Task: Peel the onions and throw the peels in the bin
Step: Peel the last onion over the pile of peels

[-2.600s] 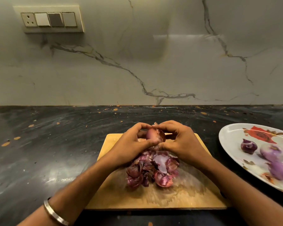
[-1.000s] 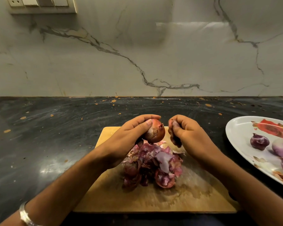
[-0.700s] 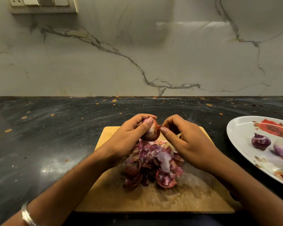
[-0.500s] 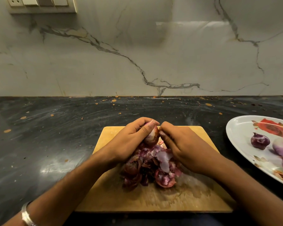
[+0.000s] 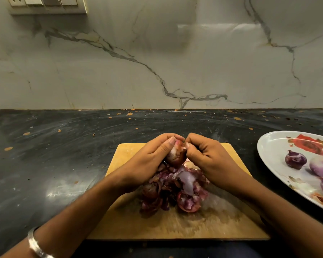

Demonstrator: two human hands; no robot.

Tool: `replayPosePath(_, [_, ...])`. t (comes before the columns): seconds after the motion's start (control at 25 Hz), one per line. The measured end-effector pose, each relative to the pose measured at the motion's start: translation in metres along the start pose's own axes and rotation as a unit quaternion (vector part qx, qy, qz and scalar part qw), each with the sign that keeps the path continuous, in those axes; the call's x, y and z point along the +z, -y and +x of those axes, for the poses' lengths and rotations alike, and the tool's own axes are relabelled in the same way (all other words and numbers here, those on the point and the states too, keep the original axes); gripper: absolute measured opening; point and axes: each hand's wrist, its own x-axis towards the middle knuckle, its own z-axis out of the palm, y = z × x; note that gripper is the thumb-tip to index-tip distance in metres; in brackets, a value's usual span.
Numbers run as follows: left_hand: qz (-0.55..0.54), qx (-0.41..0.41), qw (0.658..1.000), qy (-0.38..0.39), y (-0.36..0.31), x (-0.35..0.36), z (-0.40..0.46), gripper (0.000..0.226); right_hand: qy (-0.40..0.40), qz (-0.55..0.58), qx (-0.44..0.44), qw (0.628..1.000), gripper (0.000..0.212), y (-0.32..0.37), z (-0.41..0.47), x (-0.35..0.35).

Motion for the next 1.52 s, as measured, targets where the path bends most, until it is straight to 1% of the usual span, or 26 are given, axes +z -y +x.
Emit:
replayPosePath(0.08, [-0.021, -0.001, 1.000, 0.005, 0.001, -0.001, 0.000, 0.041, 0.015, 0.069, 0.026, 0.997, 0.026, 0.000, 0.001, -0.001])
replayPosePath(0.12, [-0.023, 0.000, 1.000, 0.007, 0.002, -0.002, 0.000, 0.041, 0.024, 0.122, 0.038, 0.991, 0.028, 0.000, 0.001, 0.001])
replayPosePath(0.16, [-0.025, 0.000, 1.000, 0.010, 0.002, -0.003, 0.000, 0.041, 0.032, 0.191, 0.062, 0.979, 0.029, 0.000, 0.002, 0.001])
replayPosePath(0.24, [-0.034, -0.004, 0.999, 0.016, 0.002, -0.004, 0.001, 0.037, 0.041, 0.321, 0.124, 0.938, 0.030, 0.001, 0.003, -0.001])
replayPosePath(0.28, [-0.040, -0.007, 0.999, 0.014, 0.002, -0.004, 0.001, 0.035, 0.045, 0.340, 0.143, 0.928, 0.031, 0.001, 0.004, -0.003])
replayPosePath(0.32, [-0.040, -0.010, 0.999, 0.005, 0.003, -0.004, 0.001, 0.033, 0.048, 0.299, 0.145, 0.942, 0.032, 0.000, 0.004, -0.005])
replayPosePath(0.4, [-0.041, -0.015, 0.999, -0.023, 0.002, -0.004, 0.002, 0.035, 0.035, 0.082, 0.083, 0.993, 0.035, -0.005, 0.001, -0.008])
replayPosePath(0.44, [-0.045, -0.019, 0.998, -0.036, 0.002, -0.005, 0.003, 0.035, 0.027, -0.018, 0.046, 0.998, 0.038, -0.007, -0.001, -0.008])
replayPosePath(0.48, [-0.046, -0.024, 0.998, -0.047, 0.002, -0.005, 0.003, 0.036, 0.026, -0.077, 0.016, 0.997, 0.043, -0.008, -0.002, -0.010])
replayPosePath(0.56, [-0.042, -0.036, 0.997, -0.061, 0.001, -0.006, 0.004, 0.034, 0.048, -0.131, -0.024, 0.990, 0.046, -0.008, -0.005, -0.011])
replayPosePath(0.6, [-0.040, -0.044, 0.996, -0.063, 0.001, -0.005, 0.004, 0.032, 0.062, -0.151, -0.034, 0.986, 0.040, -0.008, -0.006, -0.010])
replayPosePath(0.64, [-0.039, -0.051, 0.996, -0.065, 0.001, -0.005, 0.004, 0.029, 0.067, -0.161, -0.038, 0.984, 0.028, -0.008, -0.007, -0.010])
replayPosePath(0.68, [-0.038, -0.057, 0.995, -0.068, 0.002, -0.004, 0.004, 0.026, 0.058, -0.153, -0.037, 0.986, 0.018, -0.007, -0.007, -0.011])
replayPosePath(0.72, [-0.036, -0.059, 0.995, -0.070, 0.002, -0.004, 0.004, 0.024, 0.036, -0.125, -0.030, 0.991, 0.012, -0.005, -0.006, -0.012])
replayPosePath(0.76, [-0.031, -0.058, 0.995, -0.069, 0.002, -0.004, 0.004, 0.024, 0.011, -0.079, -0.018, 0.997, 0.014, -0.003, -0.005, -0.013])
replayPosePath(0.8, [-0.023, -0.056, 0.996, -0.067, 0.002, -0.004, 0.004, 0.023, -0.010, -0.039, -0.007, 0.999, 0.024, -0.002, -0.005, -0.014])
replayPosePath(0.84, [-0.012, -0.051, 0.997, -0.062, 0.002, -0.003, 0.003, 0.023, -0.018, -0.022, -0.004, 1.000, 0.033, -0.001, -0.004, -0.015])
replayPosePath(0.88, [-0.001, -0.045, 0.997, -0.055, 0.002, -0.003, 0.003, 0.023, -0.017, -0.030, -0.012, 0.999, 0.037, 0.001, -0.004, -0.014])
replayPosePath(1.0, [0.012, -0.029, 0.999, -0.035, 0.003, 0.002, 0.002, 0.021, 0.023, -0.068, -0.032, 0.997, 0.034, 0.003, -0.004, -0.006])
replayPosePath(1.08, [0.017, -0.024, 0.999, -0.030, 0.002, 0.003, 0.002, 0.022, 0.043, -0.049, -0.025, 0.998, 0.034, 0.002, -0.003, -0.004])
replayPosePath(1.16, [0.027, -0.013, 0.999, -0.021, 0.001, 0.001, 0.001, 0.024, 0.041, 0.012, -0.003, 0.999, 0.036, 0.000, -0.003, -0.002])
replayPosePath(1.24, [0.023, -0.003, 1.000, -0.008, 0.001, 0.000, 0.000, 0.026, 0.028, 0.107, 0.035, 0.993, 0.038, -0.001, -0.004, -0.002])
replayPosePath(1.32, [0.001, -0.001, 1.000, -0.005, 0.000, 0.000, 0.000, 0.028, 0.031, 0.209, 0.082, 0.974, 0.039, -0.001, -0.002, -0.003])
replayPosePath(1.36, [-0.012, -0.003, 1.000, -0.008, 0.001, 0.000, 0.001, 0.029, 0.037, 0.238, 0.098, 0.966, 0.039, -0.002, -0.001, -0.003])
replayPosePath(1.44, [-0.022, -0.009, 1.000, -0.020, 0.000, -0.001, 0.001, 0.030, 0.043, 0.235, 0.107, 0.965, 0.035, -0.006, 0.002, -0.005])
replayPosePath(1.52, [-0.014, -0.016, 0.999, -0.038, 0.000, -0.002, 0.002, 0.030, 0.040, 0.143, 0.083, 0.985, 0.033, -0.010, 0.001, -0.008])
